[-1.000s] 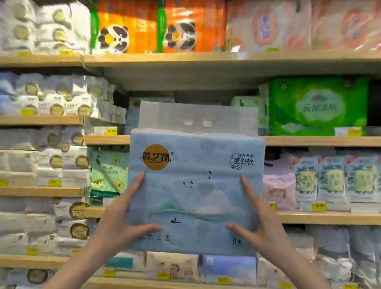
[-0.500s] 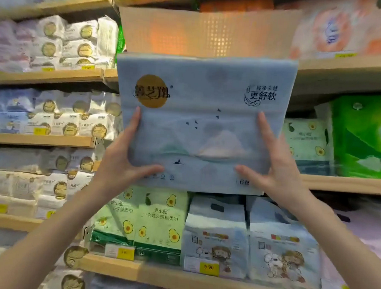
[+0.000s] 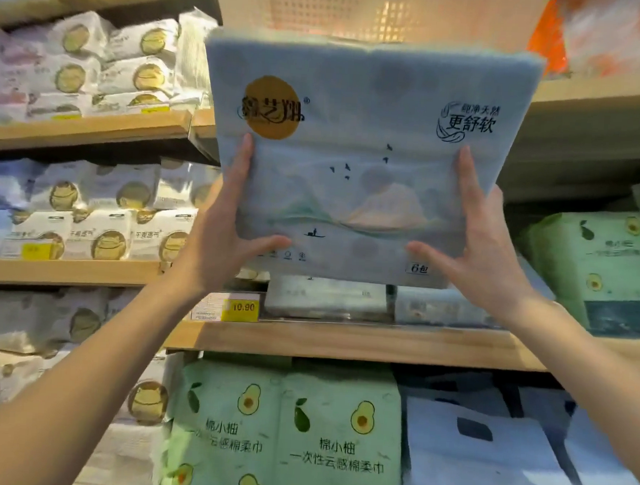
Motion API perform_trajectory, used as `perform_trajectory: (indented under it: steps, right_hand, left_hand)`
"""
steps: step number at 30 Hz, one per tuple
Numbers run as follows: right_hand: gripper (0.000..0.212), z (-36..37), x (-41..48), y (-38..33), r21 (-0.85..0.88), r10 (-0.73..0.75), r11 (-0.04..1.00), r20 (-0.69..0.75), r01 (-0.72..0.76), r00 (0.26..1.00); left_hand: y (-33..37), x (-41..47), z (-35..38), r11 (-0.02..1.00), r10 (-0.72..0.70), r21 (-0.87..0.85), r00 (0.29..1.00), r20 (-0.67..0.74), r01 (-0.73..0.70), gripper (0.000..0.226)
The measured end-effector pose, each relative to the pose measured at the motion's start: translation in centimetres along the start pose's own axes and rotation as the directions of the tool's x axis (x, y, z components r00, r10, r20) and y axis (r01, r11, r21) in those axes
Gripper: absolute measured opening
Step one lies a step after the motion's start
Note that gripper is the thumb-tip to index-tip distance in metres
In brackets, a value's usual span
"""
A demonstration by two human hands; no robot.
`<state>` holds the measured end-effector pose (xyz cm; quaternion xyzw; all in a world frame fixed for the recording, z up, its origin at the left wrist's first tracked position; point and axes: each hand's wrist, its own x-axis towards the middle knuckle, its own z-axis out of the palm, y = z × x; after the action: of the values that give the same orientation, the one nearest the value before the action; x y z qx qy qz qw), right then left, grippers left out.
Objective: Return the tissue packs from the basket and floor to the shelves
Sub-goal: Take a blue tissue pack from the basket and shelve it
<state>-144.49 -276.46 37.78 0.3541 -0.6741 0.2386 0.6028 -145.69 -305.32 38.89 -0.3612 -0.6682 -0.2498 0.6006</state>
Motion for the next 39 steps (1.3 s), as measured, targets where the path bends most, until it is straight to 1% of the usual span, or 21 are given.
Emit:
perform_trajectory:
  steps: [2, 5, 8, 11, 14, 16, 19, 21, 24, 27, 29, 34, 39]
  right_hand:
    - [0.113, 1.7, 0.3, 0.4, -0.024, 0.042, 0.999, 0.004, -0.042, 0.999]
    - [0.111, 3.4, 0.3, 1.3, -0.048, 0.079, 0.996, 0.058, -0.076, 0.995]
    - [0.114, 4.6, 0.4, 2.2, -0.067, 0.101, 0.993, 0.12, -0.093, 0.988]
    - [0.118, 5.5, 0.3, 2.6, -0.105, 0.122, 0.989, 0.148, -0.107, 0.981]
    - [0.121, 6.0, 0.1, 2.7, -0.136, 0.135, 0.984, 0.157, -0.114, 0.978]
    - [0.121, 6.1, 0.1, 2.5, -0.164, 0.154, 0.979, 0.179, -0.125, 0.972]
    - [0.12, 6.1, 0.2, 2.4, -0.163, 0.189, 0.974, 0.223, -0.154, 0.956]
    - [0.12, 5.9, 0.4, 2.6, -0.151, 0.183, 0.977, 0.25, -0.148, 0.951]
    - [0.123, 5.8, 1.0, 2.8, -0.169, 0.18, 0.977, 0.302, -0.133, 0.936]
    - [0.129, 6.1, 2.0, 3.6, -0.212, 0.22, 0.966, 0.363, -0.15, 0.905]
    - [0.131, 6.3, 2.6, 4.2, -0.263, 0.265, 0.95, 0.397, -0.168, 0.879]
    - [0.13, 6.8, 3.4, 5.7, -0.349, 0.349, 0.916, 0.454, -0.197, 0.82]
    - [0.129, 7.5, 3.6, 6.8, -0.427, 0.441, 0.874, 0.495, -0.233, 0.748]
  left_hand:
    - [-2.1, 0.2, 0.5, 0.999, -0.03, -0.014, 0.999, 0.022, 0.03, 0.117]
    - [-5.0, -0.2, 1.2, 0.994, -0.087, -0.053, 0.992, 0.09, 0.092, 0.118]
    - [-7.3, -1.2, 1.7, 0.991, -0.116, -0.049, 0.986, 0.117, 0.123, 0.117]
    - [-8.4, -1.6, 1.9, 0.991, -0.115, -0.06, 0.984, 0.134, 0.124, 0.112]
    - [-9.0, -2.1, 2.1, 0.992, -0.099, -0.066, 0.981, 0.164, 0.111, 0.115]
    - [-9.4, -2.3, 2.2, 0.992, -0.089, -0.075, 0.976, 0.201, 0.106, 0.117]
    - [-9.6, -2.2, 2.1, 0.985, -0.119, -0.089, 0.953, 0.277, 0.149, 0.122]
    - [-9.7, -2.0, 2.0, 0.983, -0.154, -0.049, 0.937, 0.313, 0.177, 0.124]
    - [-9.4, -1.6, 1.7, 0.979, -0.203, 0.083, 0.907, 0.368, 0.185, 0.128]
    - [-9.1, -1.1, 1.6, 0.955, -0.284, 0.202, 0.865, 0.414, 0.217, 0.132]
    - [-9.3, -0.6, 1.8, 0.936, -0.335, 0.252, 0.837, 0.433, 0.244, 0.133]
    - [-10.8, 0.6, 2.8, 0.9, -0.428, 0.317, 0.752, 0.502, 0.3, 0.136]
    - [-12.0, 1.0, 4.1, 0.883, -0.463, 0.336, 0.722, 0.514, 0.327, 0.136]
